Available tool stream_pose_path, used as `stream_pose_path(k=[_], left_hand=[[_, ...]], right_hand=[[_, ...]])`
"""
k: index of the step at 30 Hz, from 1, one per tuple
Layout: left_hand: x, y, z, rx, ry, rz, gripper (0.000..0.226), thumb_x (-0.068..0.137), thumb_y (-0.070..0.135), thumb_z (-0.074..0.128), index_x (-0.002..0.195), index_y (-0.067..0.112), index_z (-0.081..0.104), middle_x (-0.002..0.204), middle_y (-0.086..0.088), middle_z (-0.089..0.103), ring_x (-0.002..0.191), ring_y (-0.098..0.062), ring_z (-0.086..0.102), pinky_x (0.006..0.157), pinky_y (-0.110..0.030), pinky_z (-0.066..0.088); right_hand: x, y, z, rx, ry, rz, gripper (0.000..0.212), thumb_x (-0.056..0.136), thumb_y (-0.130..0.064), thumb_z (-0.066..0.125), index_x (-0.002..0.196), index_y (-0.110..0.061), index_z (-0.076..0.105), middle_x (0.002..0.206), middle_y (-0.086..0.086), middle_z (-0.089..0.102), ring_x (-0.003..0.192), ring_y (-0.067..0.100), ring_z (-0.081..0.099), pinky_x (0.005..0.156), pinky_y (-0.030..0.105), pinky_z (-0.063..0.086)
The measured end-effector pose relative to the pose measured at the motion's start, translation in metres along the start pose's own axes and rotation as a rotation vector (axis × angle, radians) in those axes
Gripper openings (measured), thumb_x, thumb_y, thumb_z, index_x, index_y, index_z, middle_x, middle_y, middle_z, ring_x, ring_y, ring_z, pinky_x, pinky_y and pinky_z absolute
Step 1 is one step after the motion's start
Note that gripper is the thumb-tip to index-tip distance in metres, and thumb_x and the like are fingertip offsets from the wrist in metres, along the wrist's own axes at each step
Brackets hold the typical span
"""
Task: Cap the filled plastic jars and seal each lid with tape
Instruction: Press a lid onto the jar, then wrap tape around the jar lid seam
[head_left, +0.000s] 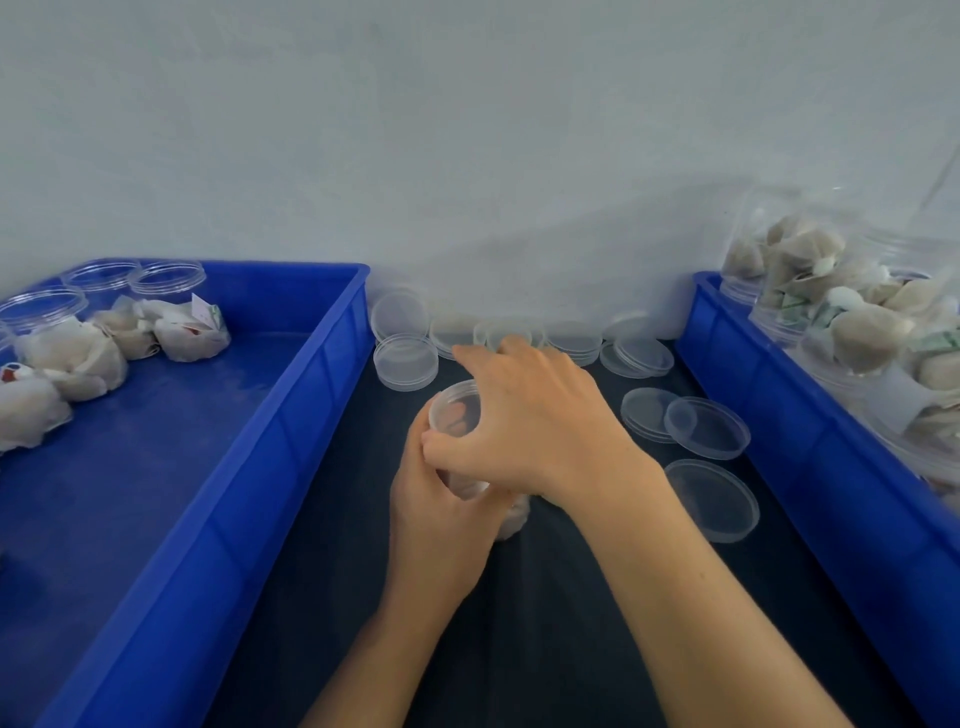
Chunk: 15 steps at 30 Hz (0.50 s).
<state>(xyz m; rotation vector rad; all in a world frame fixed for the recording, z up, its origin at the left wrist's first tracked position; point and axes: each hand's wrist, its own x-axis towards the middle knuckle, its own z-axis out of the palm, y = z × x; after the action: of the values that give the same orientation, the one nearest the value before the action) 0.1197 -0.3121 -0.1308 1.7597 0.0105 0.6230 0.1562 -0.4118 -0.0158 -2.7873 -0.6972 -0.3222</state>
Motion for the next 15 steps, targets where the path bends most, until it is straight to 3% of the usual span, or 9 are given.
stream_pose_path(k=[1,5,7,10,12,15], left_hand=[[0.001,0.001,-0.001,-0.003,-0.006,0.006,0.066,0.074,0.032,0.088,0.125,0.058,0.056,0.118,0.026,0.07,0.107,0.006,0.069,0.072,-0.013,0.058],[0.002,0.0,-0.004,-0.043,-0.047,0.009,0.067,0.079,0.045,0.087,0.137,0.047,0.052,0.128,0.018,0.068,0.117,-0.005,0.068,0.082,-0.028,0.061],[0.001,0.0,-0.005,-0.089,-0.05,0.009,0.07,0.082,0.047,0.086,0.141,0.046,0.049,0.133,0.018,0.067,0.122,-0.007,0.067,0.089,-0.026,0.058],[-0.001,0.002,-0.005,-0.07,-0.043,-0.002,0.079,0.079,0.054,0.084,0.147,0.047,0.044,0.138,0.024,0.061,0.13,0.0,0.059,0.099,-0.025,0.05],[-0.001,0.0,-0.006,-0.028,-0.043,0.01,0.084,0.078,0.058,0.083,0.149,0.045,0.041,0.141,0.023,0.058,0.134,-0.001,0.055,0.105,-0.03,0.048],[-0.001,-0.001,-0.007,0.041,-0.025,0.042,0.093,0.078,0.063,0.081,0.155,0.033,0.04,0.146,0.017,0.055,0.139,-0.008,0.052,0.114,-0.041,0.048]], right_hand=[[-0.001,0.0,0.0,-0.02,0.0,-0.006,0.069,0.078,-0.074,0.057,0.132,-0.031,0.06,0.111,-0.001,0.059,0.105,0.031,0.061,0.086,0.042,0.052],[-0.009,0.008,-0.013,0.078,0.0,0.006,0.085,0.081,-0.086,0.024,0.147,-0.04,0.054,0.134,-0.006,0.064,0.126,0.025,0.058,0.104,0.044,0.046],[-0.014,0.024,-0.015,0.185,0.123,0.04,0.065,0.096,-0.074,0.031,0.144,-0.039,0.057,0.136,-0.007,0.064,0.127,0.022,0.056,0.105,0.043,0.046],[-0.025,0.051,0.001,0.321,0.289,0.186,0.038,0.108,-0.04,0.046,0.142,-0.027,0.057,0.127,-0.002,0.066,0.117,0.022,0.06,0.099,0.044,0.051],[-0.039,0.064,0.025,0.321,0.249,0.293,0.039,0.108,-0.025,0.05,0.147,-0.02,0.053,0.128,0.003,0.066,0.115,0.022,0.062,0.097,0.045,0.053],[-0.063,0.074,0.066,0.2,0.101,0.323,0.041,0.105,-0.029,0.057,0.144,-0.018,0.057,0.134,0.002,0.062,0.123,0.021,0.055,0.1,0.041,0.051]])
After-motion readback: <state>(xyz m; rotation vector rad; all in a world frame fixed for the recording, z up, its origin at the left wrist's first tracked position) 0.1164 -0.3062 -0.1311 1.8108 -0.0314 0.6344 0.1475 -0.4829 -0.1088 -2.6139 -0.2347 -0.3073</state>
